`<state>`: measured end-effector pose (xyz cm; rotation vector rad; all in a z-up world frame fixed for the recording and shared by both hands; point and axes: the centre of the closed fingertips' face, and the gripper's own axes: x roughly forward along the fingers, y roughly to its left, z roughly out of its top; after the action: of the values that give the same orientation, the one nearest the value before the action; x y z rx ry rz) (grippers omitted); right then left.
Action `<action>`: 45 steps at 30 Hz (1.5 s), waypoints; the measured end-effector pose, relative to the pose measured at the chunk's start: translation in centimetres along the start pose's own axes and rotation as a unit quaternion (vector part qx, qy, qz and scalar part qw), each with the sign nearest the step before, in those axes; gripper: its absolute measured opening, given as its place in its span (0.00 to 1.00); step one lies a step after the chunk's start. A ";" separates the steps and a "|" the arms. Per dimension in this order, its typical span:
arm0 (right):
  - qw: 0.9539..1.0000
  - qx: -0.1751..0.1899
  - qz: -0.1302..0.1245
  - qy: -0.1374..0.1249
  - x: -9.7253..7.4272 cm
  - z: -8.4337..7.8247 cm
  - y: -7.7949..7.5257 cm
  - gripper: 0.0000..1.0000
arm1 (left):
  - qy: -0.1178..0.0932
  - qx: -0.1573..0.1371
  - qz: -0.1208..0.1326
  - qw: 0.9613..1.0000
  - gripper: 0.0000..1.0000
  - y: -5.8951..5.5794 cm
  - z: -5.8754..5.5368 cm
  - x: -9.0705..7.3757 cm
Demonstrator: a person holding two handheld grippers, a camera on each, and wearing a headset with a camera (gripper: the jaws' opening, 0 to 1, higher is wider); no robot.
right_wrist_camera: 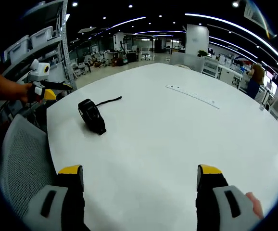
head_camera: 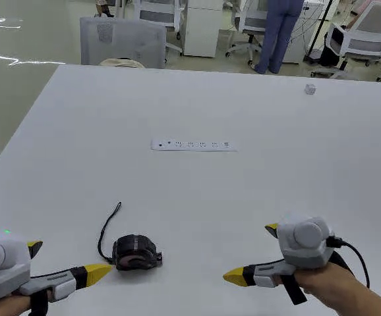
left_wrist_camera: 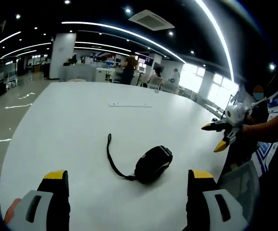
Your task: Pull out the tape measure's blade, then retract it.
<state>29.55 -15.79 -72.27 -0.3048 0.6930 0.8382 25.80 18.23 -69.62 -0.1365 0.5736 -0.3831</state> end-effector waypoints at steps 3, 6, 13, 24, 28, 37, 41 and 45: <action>1.000 0.009 -0.008 -0.004 -1.4 -0.6 -0.2 1.00 | -0.007 -0.002 0.005 1.000 1.00 0.5 0.2 -1.1; 0.999 0.022 -0.028 -0.014 -3.1 -1.2 -1.0 1.00 | -0.012 -0.007 0.001 1.000 1.00 0.8 0.1 -2.3; 0.999 0.035 -0.040 -0.006 -5.7 -3.8 -1.3 1.00 | -0.007 0.009 -0.004 1.000 1.00 1.1 -0.5 -4.4; 0.998 0.037 -0.058 -0.005 -8.2 -5.0 -1.6 1.00 | -0.005 0.006 0.009 1.000 1.00 2.2 -1.6 -7.2; 0.997 0.042 -0.058 -0.004 -8.3 -5.3 -1.7 1.00 | -0.006 0.004 0.010 1.000 1.00 2.4 -1.6 -7.4; 0.997 0.047 -0.064 0.000 -9.0 -5.6 -2.2 1.00 | -0.012 0.002 0.000 1.000 1.00 2.0 -1.0 -7.0; 0.997 0.047 -0.064 -0.001 -9.1 -5.6 -2.2 1.00 | -0.009 0.010 -0.008 1.000 1.00 1.6 -0.8 -6.8; 0.997 0.046 -0.064 -0.001 -9.1 -5.7 -2.1 1.00 | -0.012 0.006 -0.011 1.000 1.00 1.6 -0.6 -6.7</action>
<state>24.41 -25.27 -70.39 -0.2631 0.7007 0.6830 20.77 22.27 -67.13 -0.1362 0.5464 -0.4055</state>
